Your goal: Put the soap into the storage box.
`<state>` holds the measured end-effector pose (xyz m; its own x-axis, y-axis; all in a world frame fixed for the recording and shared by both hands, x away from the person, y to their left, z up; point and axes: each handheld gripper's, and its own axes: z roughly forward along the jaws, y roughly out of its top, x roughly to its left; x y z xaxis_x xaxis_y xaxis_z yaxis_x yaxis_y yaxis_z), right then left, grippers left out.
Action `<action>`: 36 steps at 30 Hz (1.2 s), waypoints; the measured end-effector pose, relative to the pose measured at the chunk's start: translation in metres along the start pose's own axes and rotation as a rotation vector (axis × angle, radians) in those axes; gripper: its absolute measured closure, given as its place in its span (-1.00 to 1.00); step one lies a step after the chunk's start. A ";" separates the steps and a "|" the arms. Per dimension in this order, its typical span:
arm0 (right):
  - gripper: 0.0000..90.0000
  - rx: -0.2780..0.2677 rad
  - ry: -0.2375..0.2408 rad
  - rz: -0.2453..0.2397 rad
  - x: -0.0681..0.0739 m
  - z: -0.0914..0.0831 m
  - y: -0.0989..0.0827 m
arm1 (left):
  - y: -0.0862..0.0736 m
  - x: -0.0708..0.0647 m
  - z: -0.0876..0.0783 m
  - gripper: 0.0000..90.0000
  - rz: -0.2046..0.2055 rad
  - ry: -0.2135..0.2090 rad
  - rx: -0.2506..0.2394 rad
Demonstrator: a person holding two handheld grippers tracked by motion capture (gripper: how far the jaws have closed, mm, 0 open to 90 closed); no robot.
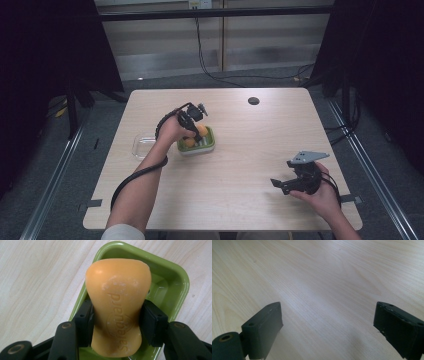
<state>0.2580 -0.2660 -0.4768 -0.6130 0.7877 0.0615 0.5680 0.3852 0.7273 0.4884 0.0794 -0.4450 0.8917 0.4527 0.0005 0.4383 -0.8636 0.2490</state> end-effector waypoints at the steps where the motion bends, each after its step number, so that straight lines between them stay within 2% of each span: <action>1: -0.82 0.000 -0.001 0.000 0.000 0.000 0.000 | 0.000 0.000 0.001 0.09 -0.008 0.009 -0.011; 2: -0.82 0.001 0.000 0.000 0.000 0.000 0.000 | -0.001 -0.001 0.002 0.09 -0.019 0.008 -0.019; 6: -0.82 0.002 -0.002 -0.001 0.000 0.000 0.000 | -0.001 0.000 0.003 0.09 -0.014 0.004 -0.009; 7: -0.82 0.002 -0.002 -0.001 0.000 0.000 0.000 | -0.001 -0.001 0.004 0.09 -0.030 0.008 -0.025; 9: -0.82 0.000 -0.001 0.002 0.000 0.000 0.000 | -0.001 -0.002 0.005 0.09 -0.035 0.003 -0.023; 11: -0.82 0.002 -0.003 -0.002 0.000 0.000 0.000 | 0.000 -0.001 0.006 0.09 -0.023 0.005 -0.015; 15: -0.82 0.001 0.000 -0.003 0.000 0.000 0.000 | -0.001 -0.003 0.007 0.09 -0.038 0.003 -0.018; 18: -0.82 0.002 0.001 -0.002 0.000 0.000 0.000 | -0.001 -0.002 0.008 0.08 -0.031 0.001 -0.017; 19: -0.82 0.003 0.000 -0.001 0.000 0.000 0.000 | -0.001 -0.002 0.008 0.07 -0.042 -0.001 -0.023; 23: -0.82 0.003 0.000 -0.001 0.000 0.000 0.000 | -0.002 0.002 0.002 0.01 -0.030 -0.015 -0.026; 24: -0.82 0.004 0.000 0.000 0.000 0.000 0.000 | -0.003 0.001 0.001 0.01 -0.039 -0.005 -0.035; 29: -0.82 0.005 -0.004 -0.002 0.001 0.000 -0.001 | -0.005 0.000 -0.004 -0.06 -0.066 -0.010 -0.050; 30: -0.82 0.005 -0.004 -0.002 0.001 0.000 0.000 | -0.005 0.000 -0.005 -0.06 -0.052 -0.012 -0.046; 34: -0.82 -0.002 0.001 -0.006 0.001 0.001 0.001 | -0.006 -0.001 -0.006 -0.12 -0.057 -0.019 -0.048; 36: -0.82 0.001 0.006 -0.007 0.001 0.001 0.001 | -0.006 -0.003 -0.007 -0.14 -0.084 -0.012 -0.064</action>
<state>0.2583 -0.2640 -0.4768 -0.6198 0.7824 0.0606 0.5646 0.3910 0.7269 0.4825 0.0853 -0.4395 0.8538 0.5195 -0.0343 0.5034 -0.8069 0.3090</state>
